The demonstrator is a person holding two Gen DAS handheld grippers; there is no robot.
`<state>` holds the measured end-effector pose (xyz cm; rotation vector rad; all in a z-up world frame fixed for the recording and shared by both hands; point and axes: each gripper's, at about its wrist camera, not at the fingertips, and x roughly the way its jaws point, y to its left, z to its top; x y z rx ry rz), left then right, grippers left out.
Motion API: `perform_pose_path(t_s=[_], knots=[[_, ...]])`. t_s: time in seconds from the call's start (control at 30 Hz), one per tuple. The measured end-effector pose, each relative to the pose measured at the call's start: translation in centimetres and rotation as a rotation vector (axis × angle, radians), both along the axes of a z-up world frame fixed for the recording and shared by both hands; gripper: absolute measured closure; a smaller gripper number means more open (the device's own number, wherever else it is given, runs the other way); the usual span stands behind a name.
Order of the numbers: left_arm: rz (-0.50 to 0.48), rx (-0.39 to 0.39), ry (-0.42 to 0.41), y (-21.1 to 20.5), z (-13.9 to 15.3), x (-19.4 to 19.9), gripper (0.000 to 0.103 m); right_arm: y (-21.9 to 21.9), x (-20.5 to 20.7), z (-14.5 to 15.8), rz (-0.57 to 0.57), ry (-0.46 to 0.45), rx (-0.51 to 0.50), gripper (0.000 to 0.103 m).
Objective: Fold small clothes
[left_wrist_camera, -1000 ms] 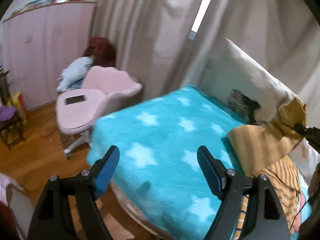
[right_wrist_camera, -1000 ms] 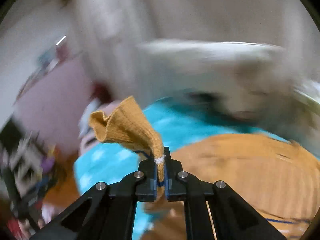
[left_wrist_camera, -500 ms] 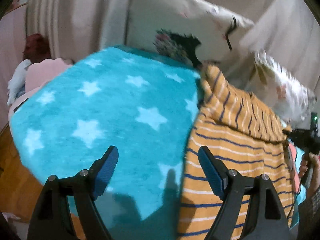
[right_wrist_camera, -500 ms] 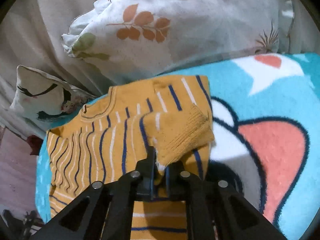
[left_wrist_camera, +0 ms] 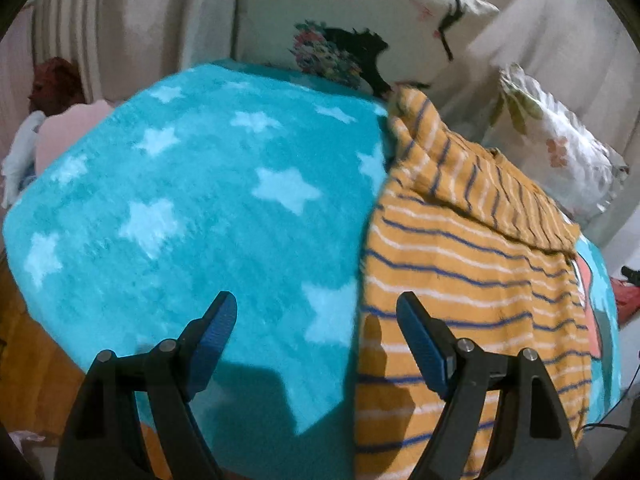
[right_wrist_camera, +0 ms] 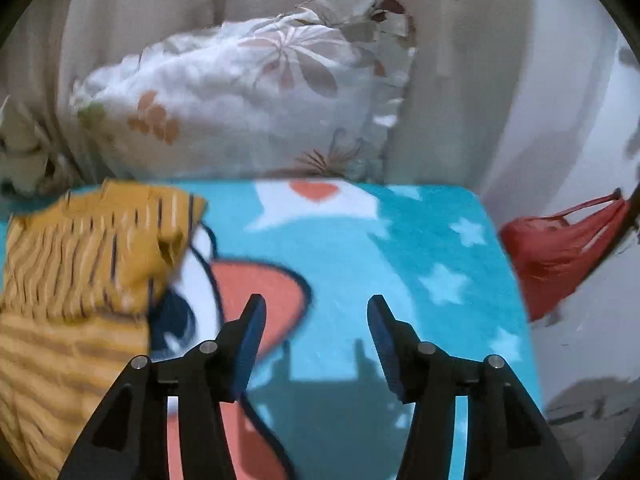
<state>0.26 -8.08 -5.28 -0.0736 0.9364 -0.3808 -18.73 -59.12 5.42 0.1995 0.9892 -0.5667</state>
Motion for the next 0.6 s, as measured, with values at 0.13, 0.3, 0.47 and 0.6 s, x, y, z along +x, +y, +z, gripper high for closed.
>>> perform_pose_path(t_s=[0.13, 0.3, 0.47, 0.6], knots=[[-0.062, -0.036, 0.046, -0.9, -1.3, -0.9, 0.022, 4.2, -3.2, -3.9, 0.153, -0.07, 0.321, 0.046], [-0.127, -0.092, 0.061, -2.0, -1.2, -1.9, 0.026, 9.2, -5.8, -8.1, 0.232, -0.174, 0.468, 0.045], [-0.18, -0.222, 0.102, -2.0, -1.4, -3.0, 0.031, 11.1, -6.6, -9.1, 0.278, -0.264, 0.577, 0.045], [-0.218, -0.261, 0.106, -2.3, -1.7, -4.9, 0.048, 12.9, -6.9, -10.1, 0.333, -0.327, 0.743, 0.045]])
